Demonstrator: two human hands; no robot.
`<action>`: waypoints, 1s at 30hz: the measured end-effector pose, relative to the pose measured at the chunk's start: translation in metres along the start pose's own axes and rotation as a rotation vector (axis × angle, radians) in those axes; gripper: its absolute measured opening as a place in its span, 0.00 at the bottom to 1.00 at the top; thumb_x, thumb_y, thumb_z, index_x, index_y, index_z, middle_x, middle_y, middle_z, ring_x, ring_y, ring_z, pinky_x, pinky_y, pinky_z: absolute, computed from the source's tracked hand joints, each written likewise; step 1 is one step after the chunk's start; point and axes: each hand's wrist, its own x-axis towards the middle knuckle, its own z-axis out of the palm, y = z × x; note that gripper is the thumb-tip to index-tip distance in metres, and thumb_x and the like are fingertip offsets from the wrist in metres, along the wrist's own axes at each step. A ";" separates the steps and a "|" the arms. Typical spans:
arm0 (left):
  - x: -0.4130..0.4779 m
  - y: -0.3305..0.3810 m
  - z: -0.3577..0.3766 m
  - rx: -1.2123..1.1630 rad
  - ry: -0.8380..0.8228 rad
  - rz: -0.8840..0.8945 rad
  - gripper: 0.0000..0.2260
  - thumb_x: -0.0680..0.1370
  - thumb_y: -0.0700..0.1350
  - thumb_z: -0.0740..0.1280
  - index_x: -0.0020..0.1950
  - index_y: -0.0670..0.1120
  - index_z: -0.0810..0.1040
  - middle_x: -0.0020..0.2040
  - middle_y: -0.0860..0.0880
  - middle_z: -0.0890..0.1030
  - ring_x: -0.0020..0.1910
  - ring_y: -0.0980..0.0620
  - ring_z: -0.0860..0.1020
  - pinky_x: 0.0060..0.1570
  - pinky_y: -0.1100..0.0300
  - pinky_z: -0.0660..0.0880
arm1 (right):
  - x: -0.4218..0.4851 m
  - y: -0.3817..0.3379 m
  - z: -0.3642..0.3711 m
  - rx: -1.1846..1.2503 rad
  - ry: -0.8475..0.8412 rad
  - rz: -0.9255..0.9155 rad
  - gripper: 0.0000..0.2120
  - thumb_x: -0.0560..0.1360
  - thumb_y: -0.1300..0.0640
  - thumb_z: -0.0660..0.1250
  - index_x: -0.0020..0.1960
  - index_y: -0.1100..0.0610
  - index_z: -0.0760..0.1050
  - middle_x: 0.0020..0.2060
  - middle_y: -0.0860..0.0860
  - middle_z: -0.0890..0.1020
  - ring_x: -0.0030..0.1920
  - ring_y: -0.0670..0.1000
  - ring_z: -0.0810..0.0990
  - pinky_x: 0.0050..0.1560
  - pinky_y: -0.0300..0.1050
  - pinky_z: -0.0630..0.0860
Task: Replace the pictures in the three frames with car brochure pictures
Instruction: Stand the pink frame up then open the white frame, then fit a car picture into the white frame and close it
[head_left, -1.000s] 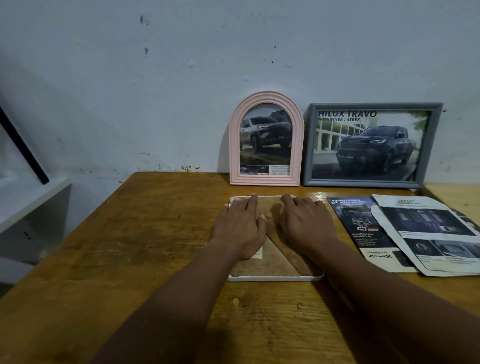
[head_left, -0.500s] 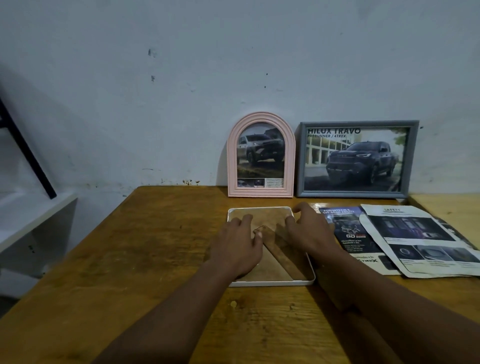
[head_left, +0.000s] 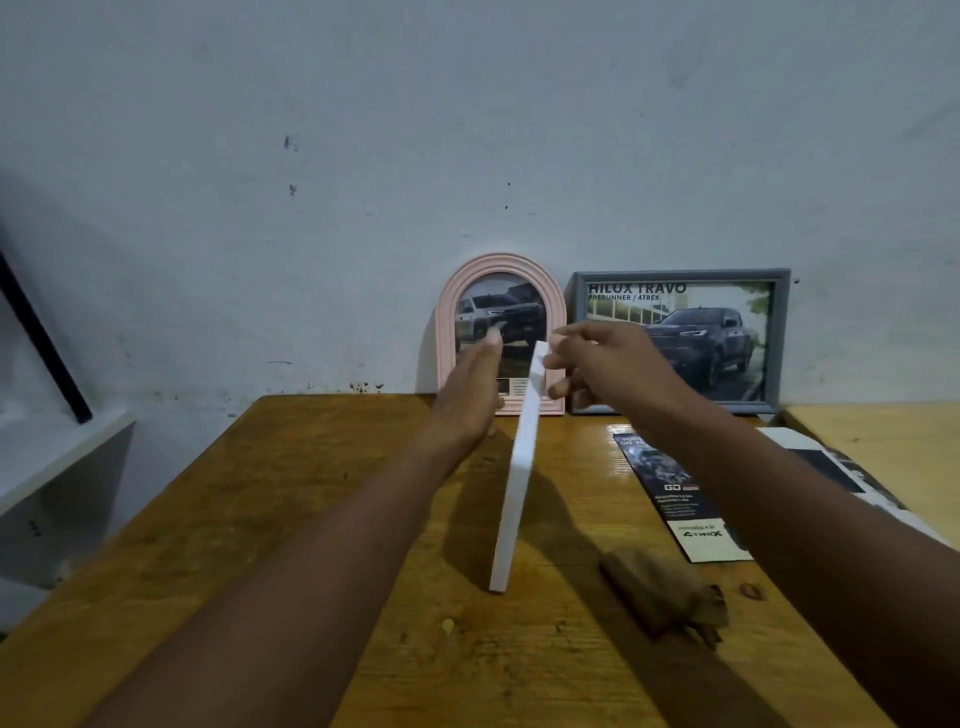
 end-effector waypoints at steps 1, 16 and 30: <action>0.001 0.010 -0.008 0.009 0.020 0.030 0.24 0.82 0.67 0.49 0.73 0.58 0.66 0.72 0.47 0.73 0.64 0.42 0.76 0.62 0.37 0.75 | 0.001 -0.002 0.008 0.003 -0.036 -0.006 0.12 0.81 0.55 0.63 0.63 0.55 0.76 0.50 0.53 0.83 0.43 0.53 0.85 0.44 0.47 0.81; -0.041 -0.091 -0.040 0.177 0.048 -0.038 0.18 0.82 0.57 0.64 0.72 0.58 0.70 0.65 0.52 0.80 0.59 0.50 0.81 0.55 0.44 0.82 | -0.040 0.102 0.059 -0.467 -0.049 0.123 0.22 0.81 0.50 0.62 0.73 0.55 0.65 0.62 0.54 0.78 0.56 0.54 0.78 0.51 0.50 0.79; -0.049 -0.124 -0.028 1.015 -0.096 0.184 0.29 0.84 0.62 0.45 0.84 0.54 0.45 0.84 0.48 0.49 0.82 0.49 0.46 0.79 0.48 0.44 | -0.061 0.100 0.025 -0.719 -0.129 0.045 0.22 0.77 0.51 0.66 0.70 0.52 0.68 0.61 0.53 0.78 0.59 0.54 0.76 0.58 0.55 0.76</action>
